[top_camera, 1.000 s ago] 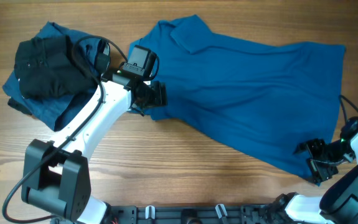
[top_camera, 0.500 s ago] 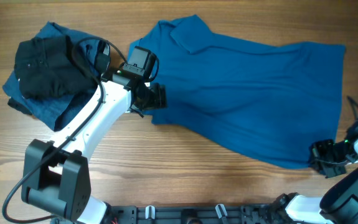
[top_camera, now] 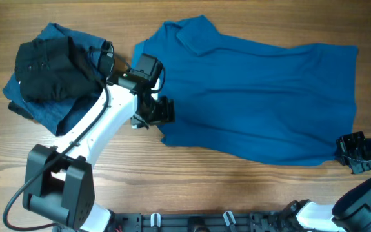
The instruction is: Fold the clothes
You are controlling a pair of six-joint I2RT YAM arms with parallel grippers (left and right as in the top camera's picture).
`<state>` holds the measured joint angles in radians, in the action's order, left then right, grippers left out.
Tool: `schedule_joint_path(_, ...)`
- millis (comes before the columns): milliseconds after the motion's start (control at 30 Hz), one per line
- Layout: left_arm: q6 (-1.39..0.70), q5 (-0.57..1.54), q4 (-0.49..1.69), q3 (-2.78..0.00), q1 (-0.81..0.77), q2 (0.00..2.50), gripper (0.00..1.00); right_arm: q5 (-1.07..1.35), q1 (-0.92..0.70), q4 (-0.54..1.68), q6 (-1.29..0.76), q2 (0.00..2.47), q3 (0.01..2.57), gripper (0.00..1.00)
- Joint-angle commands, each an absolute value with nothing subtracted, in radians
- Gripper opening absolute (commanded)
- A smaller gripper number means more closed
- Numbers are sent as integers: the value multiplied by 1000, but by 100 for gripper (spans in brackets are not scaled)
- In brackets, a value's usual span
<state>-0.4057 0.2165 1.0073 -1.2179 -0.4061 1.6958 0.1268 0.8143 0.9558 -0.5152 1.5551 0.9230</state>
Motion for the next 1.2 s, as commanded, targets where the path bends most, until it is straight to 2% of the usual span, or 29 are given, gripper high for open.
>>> schedule_joint_path(0, -482, 292, 1007, -1121, -485, 1701, 81, 159, 811, 945, -497, 1546, 936, 4)
schedule_joint_path(100, -536, 296, 922, -1037, -529, 1701, 77, 160, 811, 942, -497, 1546, 936, 4)
schedule_joint_path(133, -536, 294, 876, -1012, -540, 1701, 68, 166, 811, 942, -497, 1546, 936, 4)
schedule_joint_path(233, -536, 288, 823, -998, -545, 1701, 12, 185, 811, 938, -496, 1546, 936, 4)
schedule_joint_path(267, -536, 287, 822, -999, -545, 1700, 4, 185, 811, 936, -496, 1546, 936, 4)
schedule_joint_path(533, -540, 313, 973, -1002, -542, 1579, 4, 212, 811, 944, -465, 1540, 965, 4)
schedule_joint_path(633, -540, 234, 966, -1001, -541, 1535, 4, 212, 811, 942, -464, 1532, 965, 4)
schedule_joint_path(900, -540, 357, 1068, -1002, -567, 1481, 4, 229, 811, 937, -444, 1532, 965, 4)
schedule_joint_path(1067, -540, 280, 924, -1002, -487, 1414, 4, 432, 811, 825, -396, 1532, 965, 4)
schedule_joint_path(1167, -529, 240, 840, -1002, -445, 1412, 4, 465, 811, 794, -426, 1532, 965, 4)
